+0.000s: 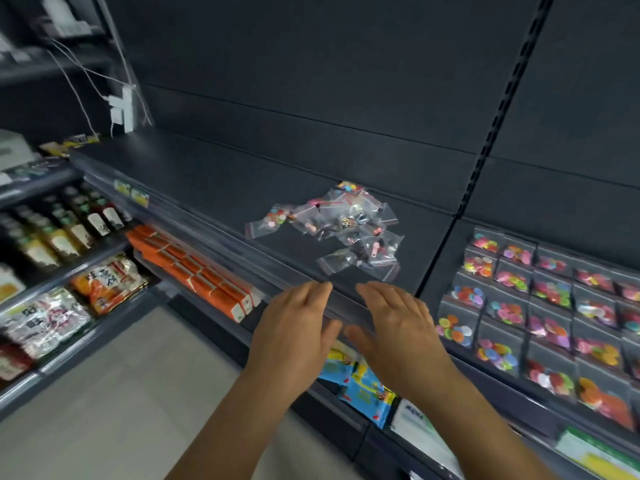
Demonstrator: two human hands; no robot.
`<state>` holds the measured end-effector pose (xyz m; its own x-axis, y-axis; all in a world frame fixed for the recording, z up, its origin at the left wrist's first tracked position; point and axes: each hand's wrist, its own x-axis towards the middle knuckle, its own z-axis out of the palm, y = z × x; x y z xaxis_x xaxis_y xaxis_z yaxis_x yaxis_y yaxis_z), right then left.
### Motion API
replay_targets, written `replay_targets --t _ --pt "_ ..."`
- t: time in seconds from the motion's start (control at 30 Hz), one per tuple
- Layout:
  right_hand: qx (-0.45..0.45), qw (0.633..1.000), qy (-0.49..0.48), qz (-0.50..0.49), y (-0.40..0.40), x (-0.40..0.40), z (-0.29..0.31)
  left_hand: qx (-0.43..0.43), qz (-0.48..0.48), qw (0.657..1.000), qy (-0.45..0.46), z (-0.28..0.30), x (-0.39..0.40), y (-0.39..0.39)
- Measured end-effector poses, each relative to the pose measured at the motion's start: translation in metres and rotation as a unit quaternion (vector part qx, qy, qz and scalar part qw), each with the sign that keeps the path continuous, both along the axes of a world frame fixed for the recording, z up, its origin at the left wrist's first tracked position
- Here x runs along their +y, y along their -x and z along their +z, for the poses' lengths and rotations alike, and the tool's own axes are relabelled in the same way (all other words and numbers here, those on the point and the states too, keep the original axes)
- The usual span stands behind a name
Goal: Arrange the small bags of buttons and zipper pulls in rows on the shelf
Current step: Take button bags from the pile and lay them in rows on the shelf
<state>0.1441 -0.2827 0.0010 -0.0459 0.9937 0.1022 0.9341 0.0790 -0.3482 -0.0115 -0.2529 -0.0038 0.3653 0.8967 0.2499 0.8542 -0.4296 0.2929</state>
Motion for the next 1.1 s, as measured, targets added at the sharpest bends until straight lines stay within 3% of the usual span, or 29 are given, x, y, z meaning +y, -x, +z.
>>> replay_targets --t 0.57,0.93,1.03,1.1 --pt "-0.03 0.998 0.001 0.06 0.059 0.186 0.003 -0.026 0.047 0.999 0.007 -0.003 0.178 0.066" --pt "-0.05 0.998 0.011 -0.025 0.043 0.292 -0.01 -0.027 0.092 0.991 0.096 -0.018 0.281 0.055" --pt "-0.049 0.998 0.035 0.021 0.045 0.303 -0.016 -0.061 0.079 0.987 0.123 -0.02 0.296 0.054" --pt "0.005 0.999 0.013 0.048 0.048 0.303 -0.017 -0.083 0.068 0.982 0.153 -0.021 0.305 0.055"
